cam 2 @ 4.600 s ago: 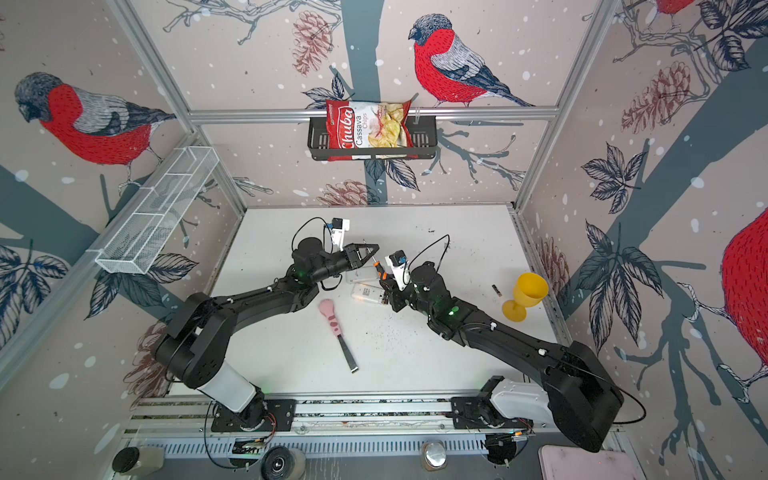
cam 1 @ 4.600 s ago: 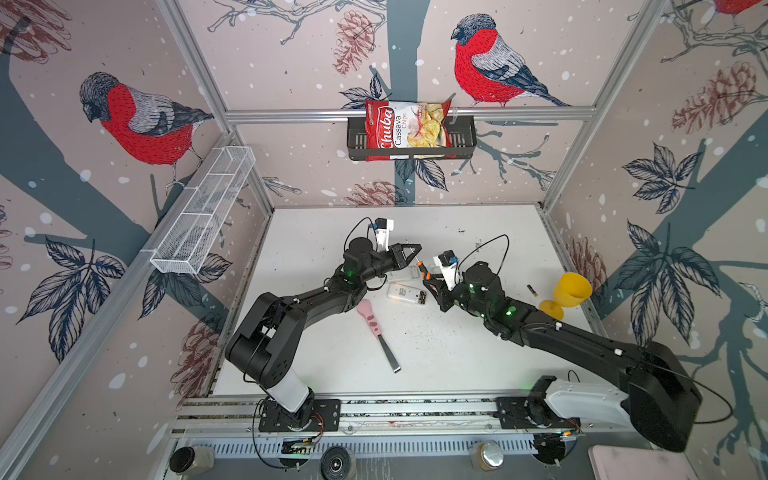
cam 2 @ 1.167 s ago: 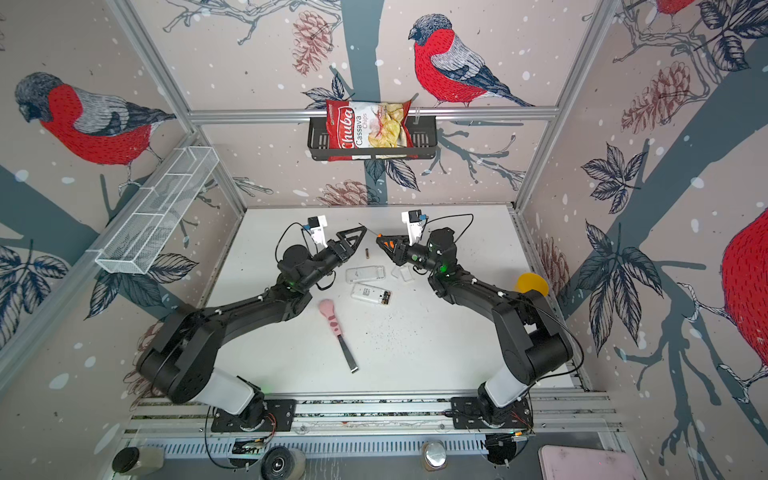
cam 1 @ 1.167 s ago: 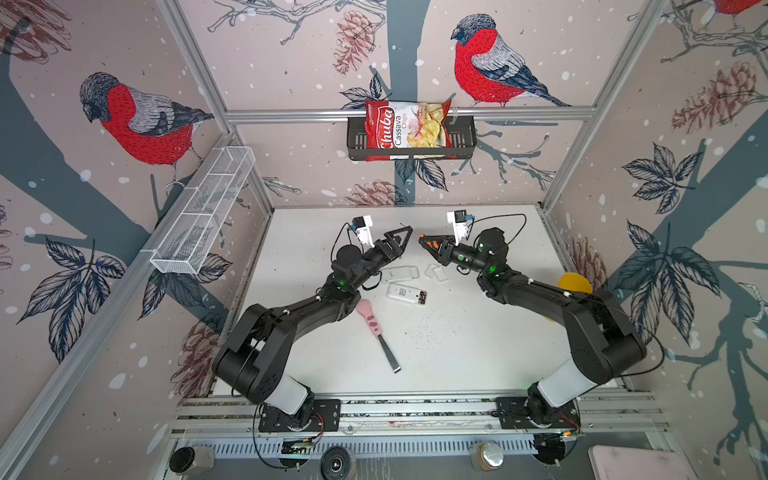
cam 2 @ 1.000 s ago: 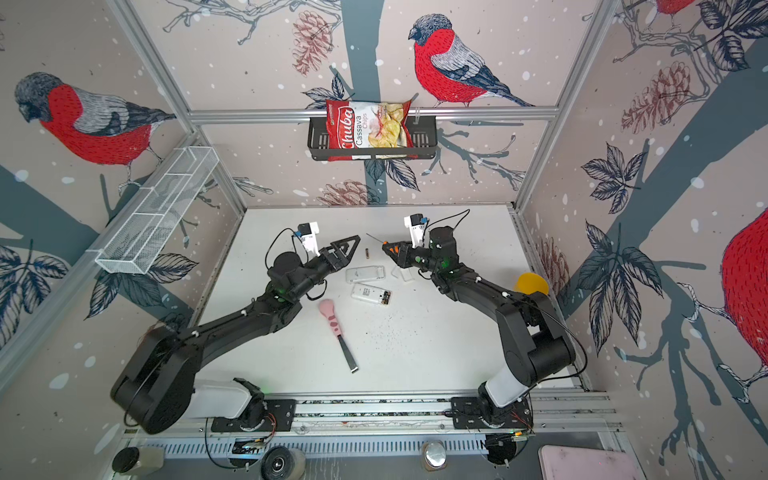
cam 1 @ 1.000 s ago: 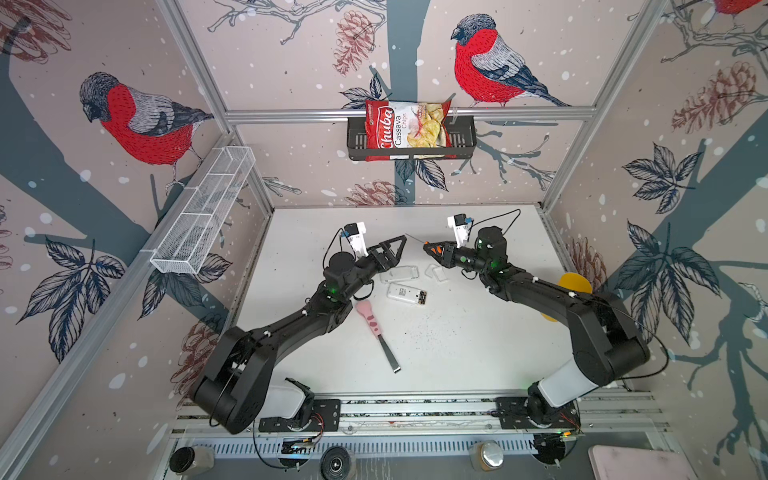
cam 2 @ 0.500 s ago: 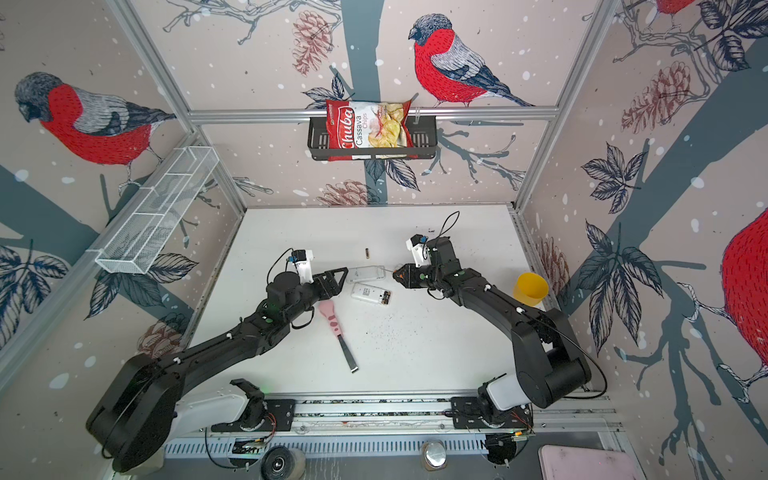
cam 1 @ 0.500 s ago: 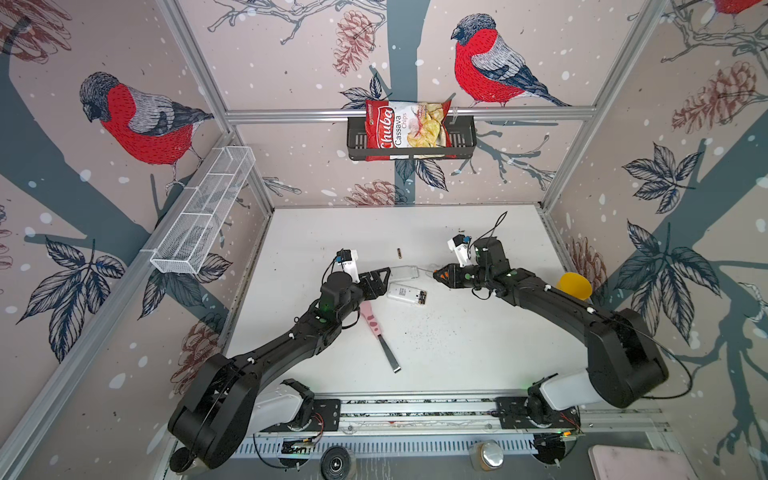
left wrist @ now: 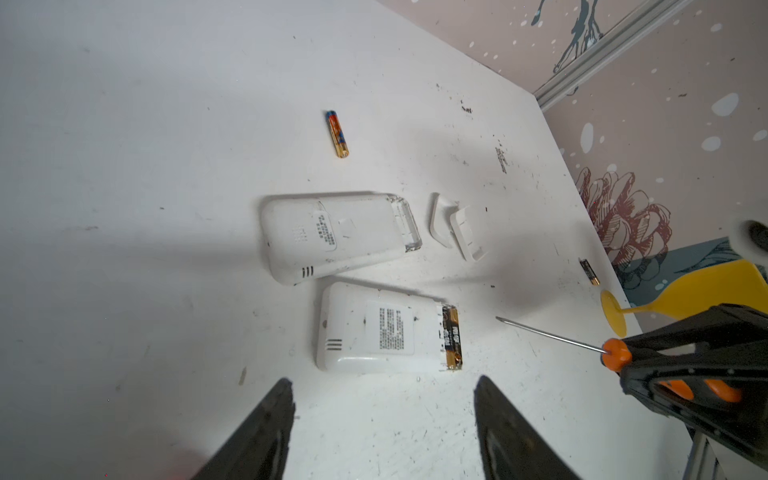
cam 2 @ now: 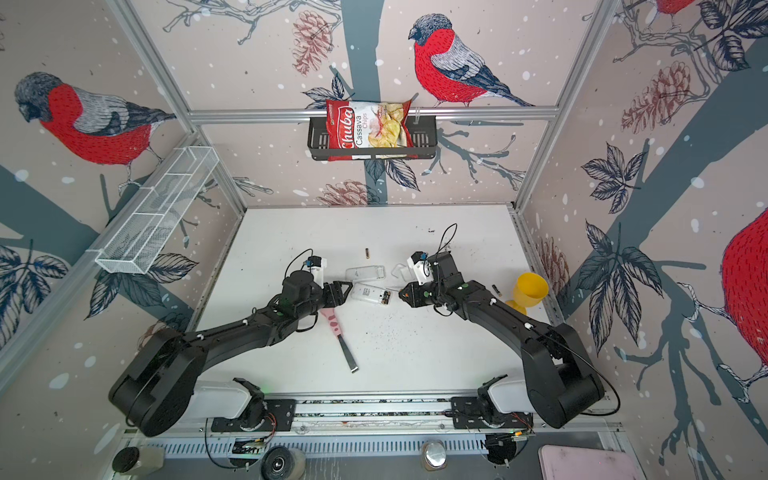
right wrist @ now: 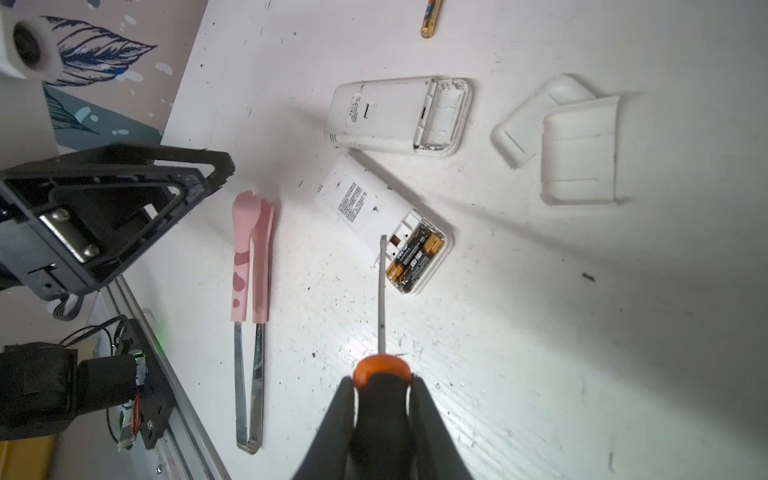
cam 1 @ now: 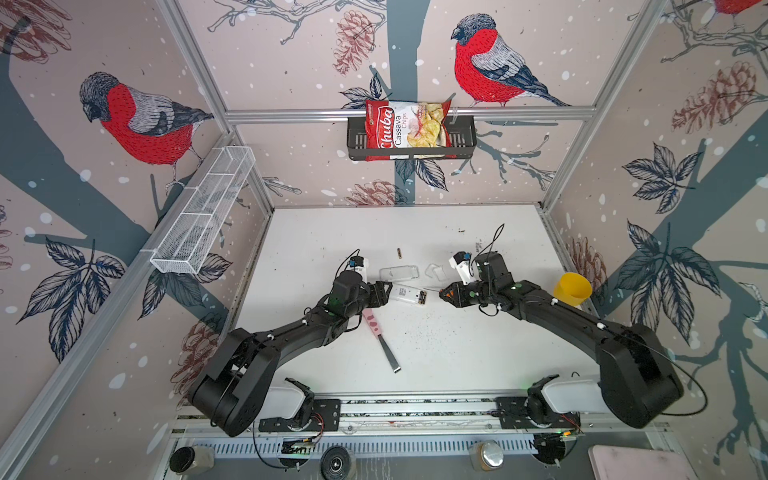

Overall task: Unload the batteries from the remote control
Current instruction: 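Lower the screwdriver tip toward the opened remote's battery compartment with the right gripper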

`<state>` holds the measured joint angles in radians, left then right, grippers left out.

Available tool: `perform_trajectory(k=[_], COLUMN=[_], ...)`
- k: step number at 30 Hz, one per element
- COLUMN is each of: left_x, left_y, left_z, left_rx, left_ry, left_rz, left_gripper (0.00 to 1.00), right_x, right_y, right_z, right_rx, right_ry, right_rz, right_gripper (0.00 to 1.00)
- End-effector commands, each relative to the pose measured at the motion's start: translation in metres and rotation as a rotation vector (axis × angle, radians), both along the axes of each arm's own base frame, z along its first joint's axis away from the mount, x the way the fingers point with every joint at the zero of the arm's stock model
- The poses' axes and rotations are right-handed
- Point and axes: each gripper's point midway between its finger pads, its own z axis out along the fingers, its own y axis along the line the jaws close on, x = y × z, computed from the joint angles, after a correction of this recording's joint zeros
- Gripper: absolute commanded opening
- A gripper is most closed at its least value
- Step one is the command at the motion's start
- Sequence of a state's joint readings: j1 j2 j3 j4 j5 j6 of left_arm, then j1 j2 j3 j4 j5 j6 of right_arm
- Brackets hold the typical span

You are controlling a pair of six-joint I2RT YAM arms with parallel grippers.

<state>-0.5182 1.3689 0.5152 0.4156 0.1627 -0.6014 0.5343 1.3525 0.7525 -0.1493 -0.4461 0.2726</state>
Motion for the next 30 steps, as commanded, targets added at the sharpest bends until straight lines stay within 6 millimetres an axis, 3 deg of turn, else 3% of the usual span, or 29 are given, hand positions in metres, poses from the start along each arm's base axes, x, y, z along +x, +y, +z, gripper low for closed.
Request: perform_trajectory(k=[1, 4, 14, 18, 30], left_x=[0.002, 0.001, 0.005, 0.006, 0.005], left_y=[-0.009, -0.011, -0.011, -0.014, -0.02], left_z=[0.005, 0.001, -0.008, -0.013, -0.035], left_rx=[-0.024, -0.022, -0.007, -0.004, 0.037], left_ry=[-0.022, -0.013, 0.004, 0.022, 0.092], left_rz=[-0.046, -0.054, -0.073, -0.091, -0.139], left_gripper=[0.68, 0.69, 0.7, 0.69, 0.65], right_x=[0.007, 0.007, 0.015, 0.01, -0.007], right_y=[0.001, -0.003, -0.019, -0.015, 0.0], right_z=[0.002, -0.006, 0.0, 0.0, -0.024], right_rx=[-0.074, -0.156, -0.266, -0.261, -0.286], right_ry=[-0.146, -0.217, -0.357, -0.359, -0.254], right_rz=[0.004, -0.009, -0.049, -0.024, 0.062], right_gripper=[0.01, 0.0, 0.0, 0.0, 0.0])
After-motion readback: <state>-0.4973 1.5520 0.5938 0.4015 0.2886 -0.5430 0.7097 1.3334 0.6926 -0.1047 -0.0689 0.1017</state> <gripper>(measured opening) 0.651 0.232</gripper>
